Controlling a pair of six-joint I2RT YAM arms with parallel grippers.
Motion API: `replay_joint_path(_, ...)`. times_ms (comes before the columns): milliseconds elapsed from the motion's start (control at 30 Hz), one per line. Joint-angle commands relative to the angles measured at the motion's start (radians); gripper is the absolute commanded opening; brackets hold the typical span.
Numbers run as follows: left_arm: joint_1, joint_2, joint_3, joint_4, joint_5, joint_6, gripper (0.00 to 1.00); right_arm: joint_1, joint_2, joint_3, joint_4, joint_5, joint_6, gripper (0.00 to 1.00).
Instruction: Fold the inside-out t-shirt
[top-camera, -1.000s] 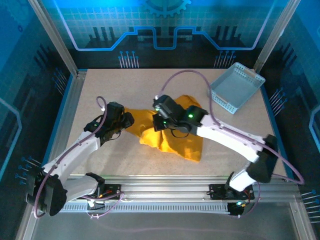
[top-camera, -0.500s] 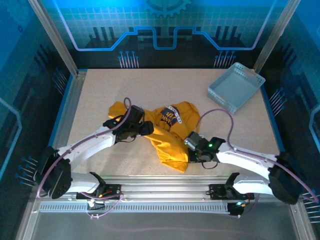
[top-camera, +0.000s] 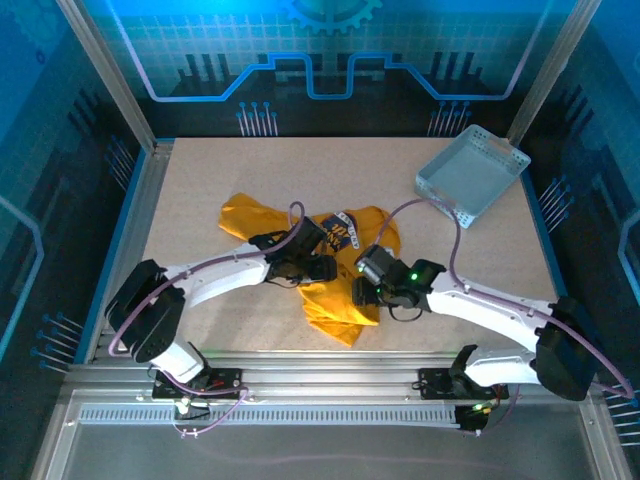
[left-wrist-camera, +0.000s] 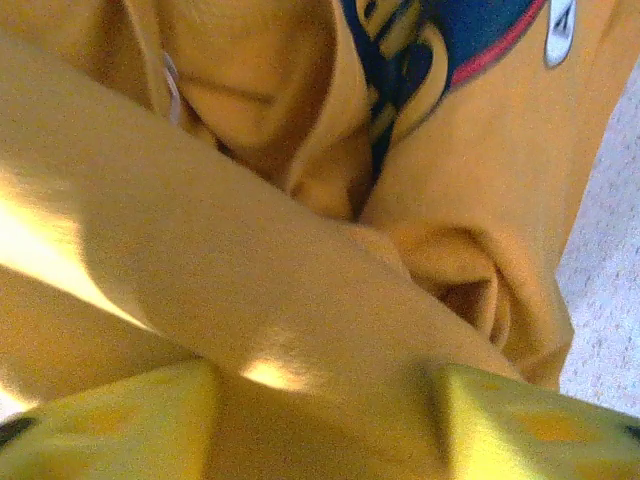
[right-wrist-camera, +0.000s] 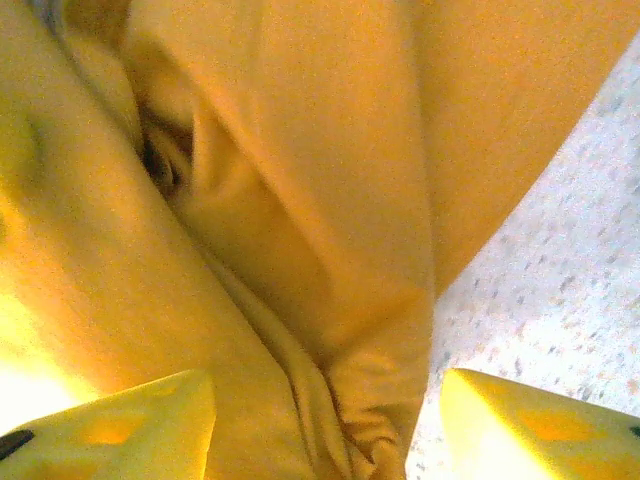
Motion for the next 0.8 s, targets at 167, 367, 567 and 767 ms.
replay_joint_path(167,-0.035,-0.164,-0.2,0.098,0.0,-0.024,0.2,-0.081,0.263,0.202,0.062,-0.098,-0.161,0.71)
replay_joint_path(367,-0.081,-0.34,-0.363,0.166,-0.054,-0.07,0.05,-0.091,0.474,0.29,0.104,-0.111,-0.154,0.51)
replay_joint_path(567,-0.122,-0.457,-0.481,0.166,-0.106,-0.093,0.03,-0.133,0.412,0.256,0.126,-0.039,-0.126,0.04)
replay_joint_path(767,-0.149,-0.508,-0.545,0.182,-0.132,-0.098,0.05,-0.161,0.314,0.221,0.082,-0.006,-0.135,0.09)
